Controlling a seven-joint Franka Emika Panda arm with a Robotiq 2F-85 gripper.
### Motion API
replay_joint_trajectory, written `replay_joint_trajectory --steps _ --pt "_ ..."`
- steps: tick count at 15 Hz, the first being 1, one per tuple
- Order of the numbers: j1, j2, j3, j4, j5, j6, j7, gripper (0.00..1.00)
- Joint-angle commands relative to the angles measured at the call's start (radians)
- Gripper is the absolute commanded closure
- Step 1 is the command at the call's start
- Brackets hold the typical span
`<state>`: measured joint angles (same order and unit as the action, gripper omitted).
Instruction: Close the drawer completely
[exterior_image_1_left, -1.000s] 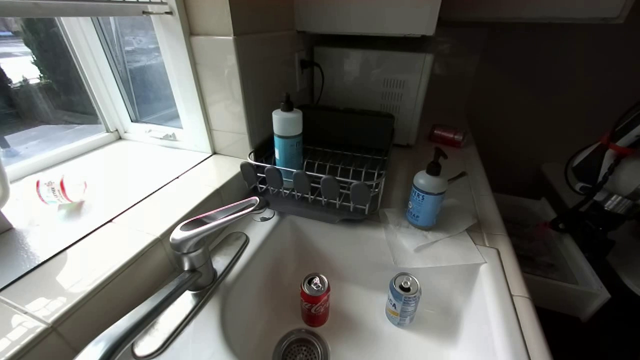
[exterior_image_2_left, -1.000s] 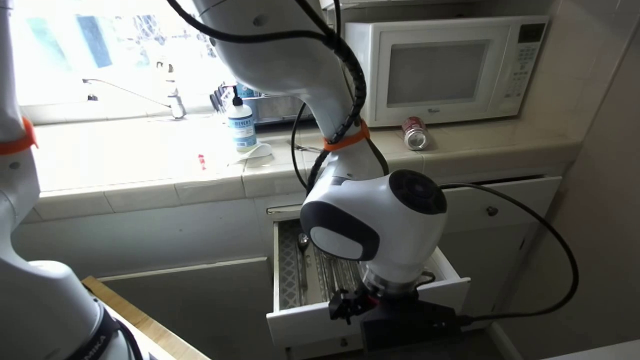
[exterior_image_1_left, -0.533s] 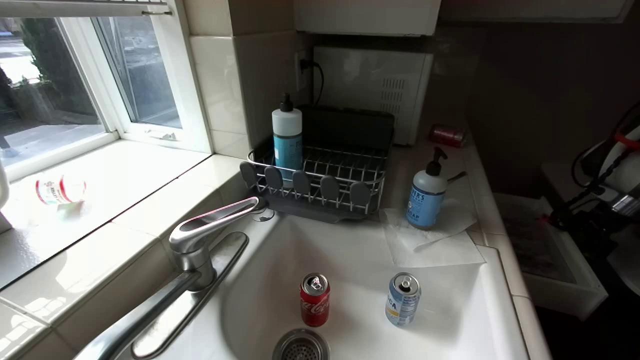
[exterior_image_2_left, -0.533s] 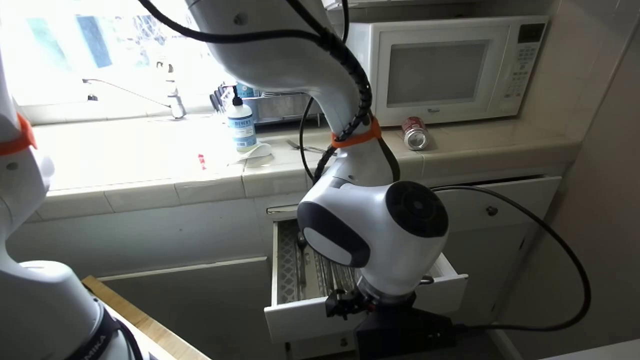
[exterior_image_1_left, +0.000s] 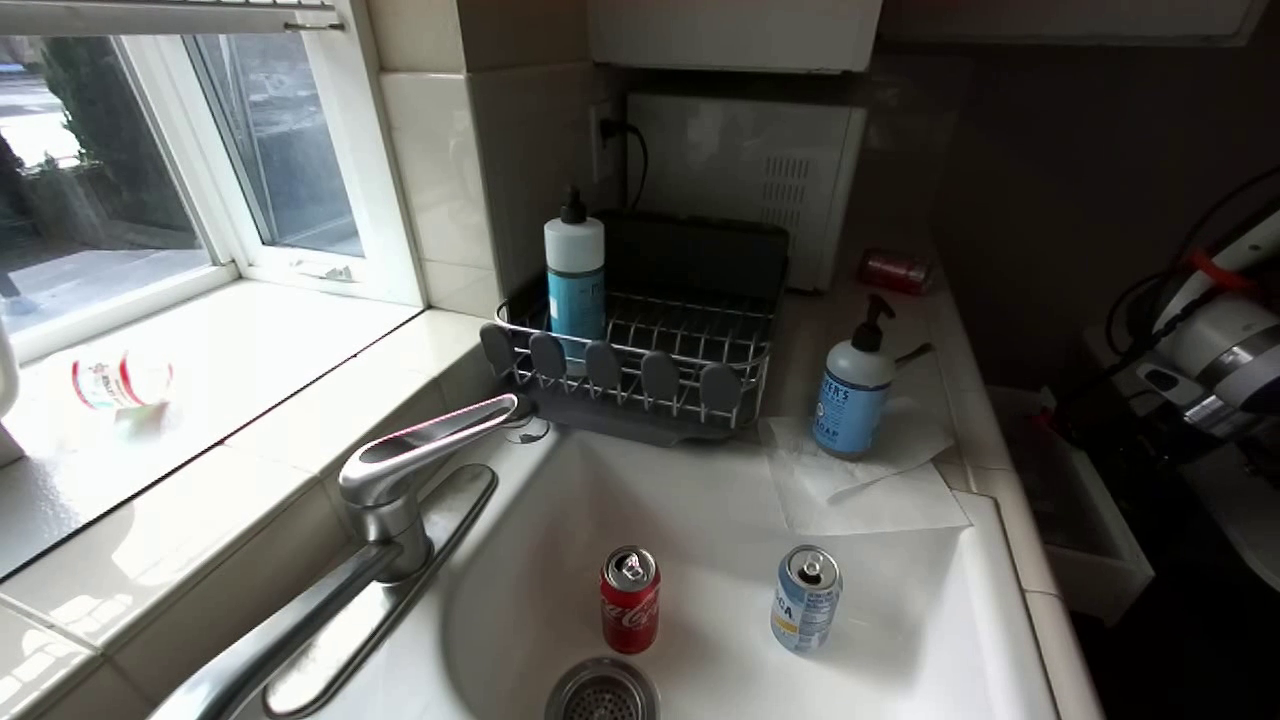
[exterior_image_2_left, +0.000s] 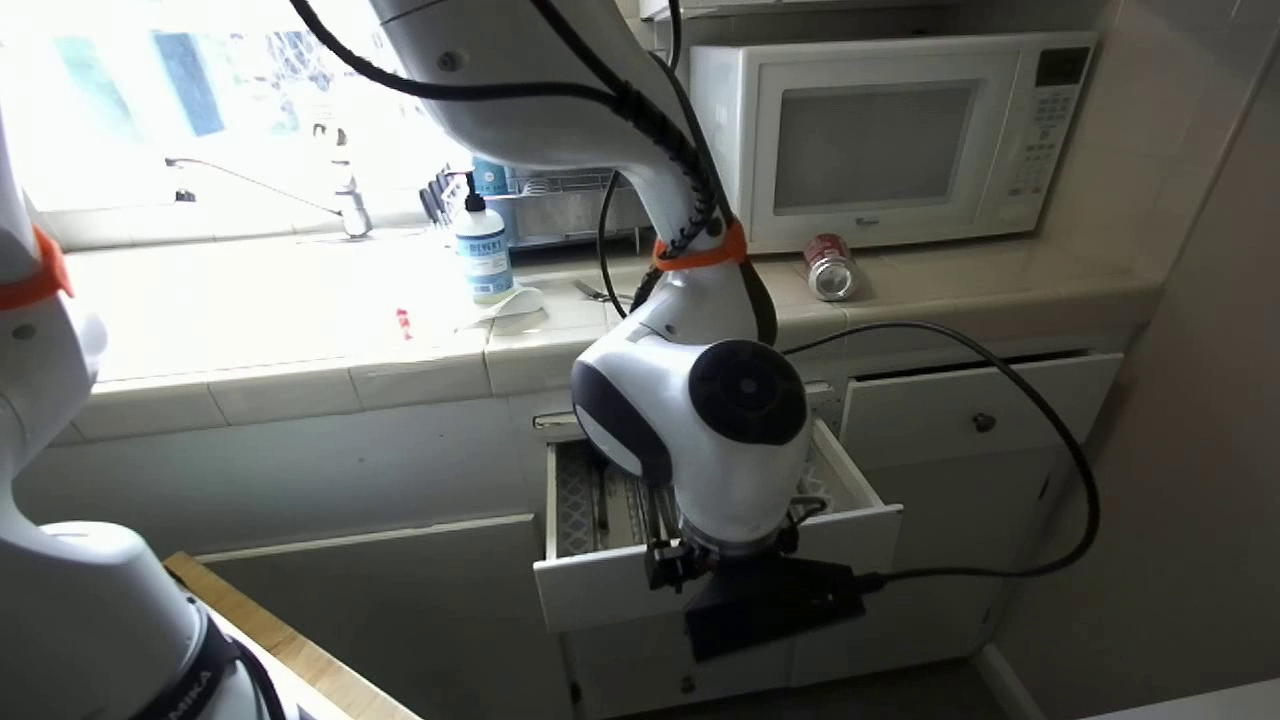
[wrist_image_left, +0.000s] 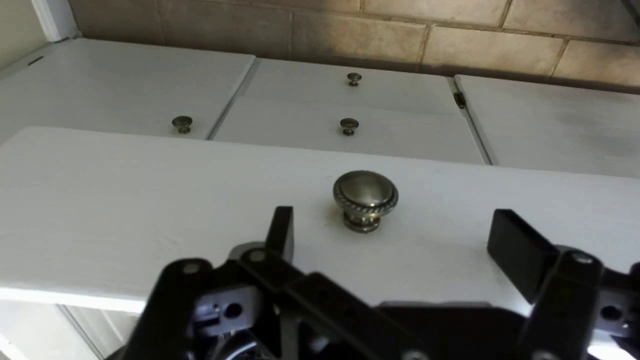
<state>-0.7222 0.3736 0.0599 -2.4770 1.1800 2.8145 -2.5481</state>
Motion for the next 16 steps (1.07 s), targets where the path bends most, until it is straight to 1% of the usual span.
replay_joint_trajectory --steps 1,3,4,15,16 --pt "0.023 -0.049 0.122 -0.003 0.136 0.001 -0.128 0.00" --pt "0.017 -0.034 0.157 0.015 0.186 0.024 -0.184 0.00" --pt "-0.001 0.000 0.082 0.000 0.116 0.073 -0.114 0.00" --pt "-0.002 0.001 0.086 0.001 0.122 0.085 -0.119 0.00" --pt "0.002 0.022 0.088 0.017 0.126 0.079 -0.093 0.00"
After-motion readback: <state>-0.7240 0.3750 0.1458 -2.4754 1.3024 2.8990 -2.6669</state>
